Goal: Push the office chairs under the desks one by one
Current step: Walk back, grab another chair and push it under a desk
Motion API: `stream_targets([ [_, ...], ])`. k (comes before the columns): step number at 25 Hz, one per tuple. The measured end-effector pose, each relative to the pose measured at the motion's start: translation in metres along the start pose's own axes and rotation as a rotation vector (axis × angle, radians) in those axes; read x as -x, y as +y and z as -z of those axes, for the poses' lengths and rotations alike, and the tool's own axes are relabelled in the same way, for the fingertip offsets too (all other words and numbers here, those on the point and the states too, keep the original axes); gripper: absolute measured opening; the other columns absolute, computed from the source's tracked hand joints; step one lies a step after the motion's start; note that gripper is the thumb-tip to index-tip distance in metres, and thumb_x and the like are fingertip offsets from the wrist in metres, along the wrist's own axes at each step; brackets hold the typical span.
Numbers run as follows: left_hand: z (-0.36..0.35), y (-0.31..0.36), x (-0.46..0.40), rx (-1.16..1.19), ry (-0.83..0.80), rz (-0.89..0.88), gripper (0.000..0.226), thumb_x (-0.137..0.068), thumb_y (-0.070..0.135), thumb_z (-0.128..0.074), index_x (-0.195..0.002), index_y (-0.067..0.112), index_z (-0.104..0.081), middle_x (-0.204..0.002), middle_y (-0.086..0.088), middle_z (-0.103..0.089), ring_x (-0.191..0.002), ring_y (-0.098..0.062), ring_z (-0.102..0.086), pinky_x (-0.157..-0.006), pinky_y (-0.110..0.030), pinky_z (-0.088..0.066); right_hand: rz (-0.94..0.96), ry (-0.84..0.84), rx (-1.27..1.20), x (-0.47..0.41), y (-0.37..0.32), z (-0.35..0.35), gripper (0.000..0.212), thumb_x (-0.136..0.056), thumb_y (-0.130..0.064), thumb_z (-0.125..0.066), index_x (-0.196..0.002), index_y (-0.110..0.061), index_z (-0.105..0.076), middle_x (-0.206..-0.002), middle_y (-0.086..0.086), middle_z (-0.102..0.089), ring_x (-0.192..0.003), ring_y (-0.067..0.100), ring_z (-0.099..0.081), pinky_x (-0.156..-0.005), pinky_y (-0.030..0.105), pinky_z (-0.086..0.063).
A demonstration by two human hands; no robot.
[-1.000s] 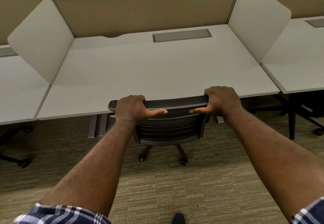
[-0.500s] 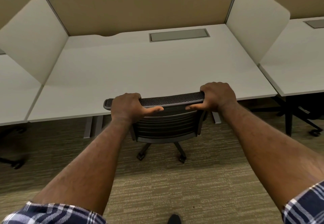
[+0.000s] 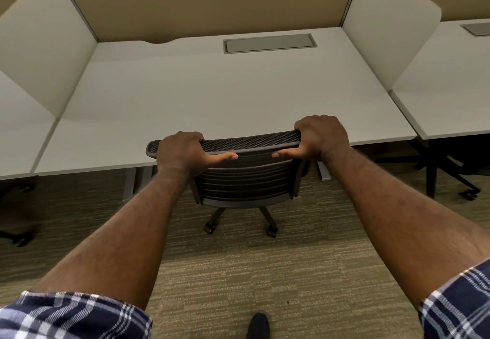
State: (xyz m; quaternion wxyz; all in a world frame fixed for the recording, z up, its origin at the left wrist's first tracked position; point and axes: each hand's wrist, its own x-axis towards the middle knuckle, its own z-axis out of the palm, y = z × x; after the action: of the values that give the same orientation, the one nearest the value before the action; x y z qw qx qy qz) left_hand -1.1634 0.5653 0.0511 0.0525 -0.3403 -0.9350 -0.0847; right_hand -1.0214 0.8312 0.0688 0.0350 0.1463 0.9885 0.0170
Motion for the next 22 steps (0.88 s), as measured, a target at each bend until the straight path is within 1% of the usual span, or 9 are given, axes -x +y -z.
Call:
stream_targets([
  [3,0.0,-0.005,0.002,-0.004,0.0,-0.003,0.095,-0.045,0.11,-0.02,-0.056,0.021,-0.053,-0.05,0.004,-0.049,-0.048,-0.012,-0.044,-0.046,-0.024,-0.024,0.008,-0.011,0.0,0.0,-0.004,0.0,0.1,-0.037,-0.111,-0.013,-0.066,-0.022,-0.048,-0.066,-0.003,-0.051,-0.064,0.022,-0.053,-0.067,0.039,-0.054],
  [8,-0.001,-0.01,0.008,-0.013,0.001,0.005,0.093,-0.045,0.11,-0.022,-0.055,0.021,-0.051,-0.05,0.004,-0.05,-0.05,-0.016,-0.048,-0.048,-0.026,-0.03,0.019,-0.017,0.001,0.0,-0.01,-0.001,0.1,-0.037,-0.111,-0.015,-0.064,-0.021,-0.05,-0.063,-0.001,-0.053,-0.061,0.024,-0.054,-0.066,0.041,-0.055],
  [14,0.001,-0.019,0.007,-0.015,-0.006,0.01,0.096,-0.042,0.11,-0.019,-0.056,0.022,-0.053,-0.05,0.004,-0.05,-0.048,-0.014,-0.046,-0.046,-0.025,-0.027,0.029,0.008,0.007,-0.005,-0.019,0.0,0.101,-0.038,-0.111,-0.015,-0.063,-0.02,-0.051,-0.062,-0.001,-0.054,-0.059,0.024,-0.054,-0.065,0.04,-0.055],
  [16,0.003,-0.022,0.004,-0.013,-0.006,0.01,0.097,-0.042,0.111,-0.018,-0.058,0.021,-0.052,-0.051,0.004,-0.05,-0.049,-0.014,-0.046,-0.046,-0.025,-0.027,0.031,0.015,-0.001,-0.009,-0.02,0.0,0.098,-0.039,-0.11,-0.017,-0.063,-0.02,-0.05,-0.062,-0.001,-0.053,-0.059,0.023,-0.054,-0.064,0.038,-0.054],
  [19,0.004,-0.021,0.002,-0.021,-0.005,0.004,0.096,-0.041,0.111,-0.015,-0.058,0.023,-0.05,-0.052,0.005,-0.049,-0.049,-0.014,-0.046,-0.047,-0.025,-0.028,0.024,0.038,0.0,-0.012,-0.016,-0.004,0.096,-0.04,-0.11,-0.02,-0.063,-0.022,-0.05,-0.061,-0.003,-0.052,-0.056,0.019,-0.051,-0.06,0.033,-0.049],
  [22,0.002,-0.021,0.002,-0.023,-0.011,0.005,0.094,-0.041,0.111,-0.015,-0.057,0.024,-0.048,-0.051,0.007,-0.046,-0.049,-0.015,-0.045,-0.047,-0.025,-0.027,0.046,0.081,-0.001,-0.012,-0.016,-0.009,0.092,-0.041,-0.111,-0.019,-0.058,-0.024,-0.044,-0.056,-0.005,-0.048,-0.051,0.016,-0.045,-0.055,0.029,-0.036],
])
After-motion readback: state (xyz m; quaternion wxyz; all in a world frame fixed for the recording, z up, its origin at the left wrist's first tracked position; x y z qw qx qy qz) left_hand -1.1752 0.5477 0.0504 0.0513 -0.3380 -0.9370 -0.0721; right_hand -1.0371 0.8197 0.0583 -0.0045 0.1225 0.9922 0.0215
